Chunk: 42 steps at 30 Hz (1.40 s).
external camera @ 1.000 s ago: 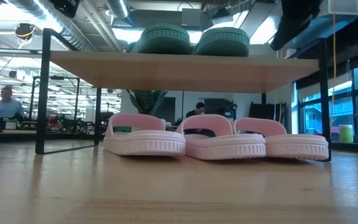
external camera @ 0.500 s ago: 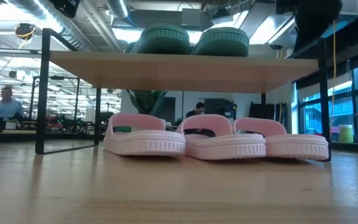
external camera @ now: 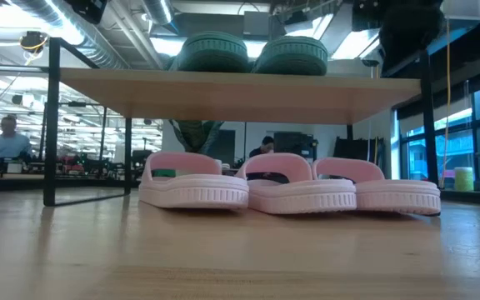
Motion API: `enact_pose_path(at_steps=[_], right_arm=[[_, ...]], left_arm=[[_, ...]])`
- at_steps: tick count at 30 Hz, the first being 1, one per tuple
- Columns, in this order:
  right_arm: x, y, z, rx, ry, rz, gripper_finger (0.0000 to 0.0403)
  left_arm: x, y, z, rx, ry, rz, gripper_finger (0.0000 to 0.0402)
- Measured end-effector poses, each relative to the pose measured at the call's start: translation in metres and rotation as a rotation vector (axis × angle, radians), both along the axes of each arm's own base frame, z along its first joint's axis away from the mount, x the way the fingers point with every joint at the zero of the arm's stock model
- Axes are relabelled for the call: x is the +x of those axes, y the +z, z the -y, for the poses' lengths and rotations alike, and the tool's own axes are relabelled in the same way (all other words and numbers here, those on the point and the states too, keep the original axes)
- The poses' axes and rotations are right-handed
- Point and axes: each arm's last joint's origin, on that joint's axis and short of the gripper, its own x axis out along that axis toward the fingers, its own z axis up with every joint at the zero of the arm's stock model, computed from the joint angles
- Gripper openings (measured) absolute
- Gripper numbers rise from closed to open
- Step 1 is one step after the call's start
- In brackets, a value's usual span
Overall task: Pick and place slides into the shelf
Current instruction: Adjust the shelf, then put the pink slide under the shelf
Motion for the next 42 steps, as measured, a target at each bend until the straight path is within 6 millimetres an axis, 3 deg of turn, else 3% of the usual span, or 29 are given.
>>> enact_pose_path(at_steps=[17, 31, 34, 38, 42], right_arm=[[0.019, 0.001, -0.003, 0.013, 0.082, 0.119, 0.0220], [0.023, 0.003, -0.002, 0.025, 0.110, 0.152, 0.0220], [0.021, 0.011, -0.002, 0.014, 0.106, 0.152, 0.0220], [0.016, 0.037, 0.000, -0.046, 0.082, 0.186, 0.0220], [0.004, 0.062, -0.002, -0.096, 0.085, 0.233, 0.0220]], left_arm=[[0.000, 0.000, 0.000, 0.002, 0.000, -0.003, 0.0132], [0.000, 0.000, 0.000, 0.001, 0.000, -0.003, 0.0132], [0.000, 0.002, 0.000, -0.015, 0.001, 0.018, 0.0132], [-0.002, 0.010, -0.001, -0.063, -0.004, 0.080, 0.0132], [-0.003, 0.014, 0.003, -0.073, -0.129, 0.117, 0.0132]])
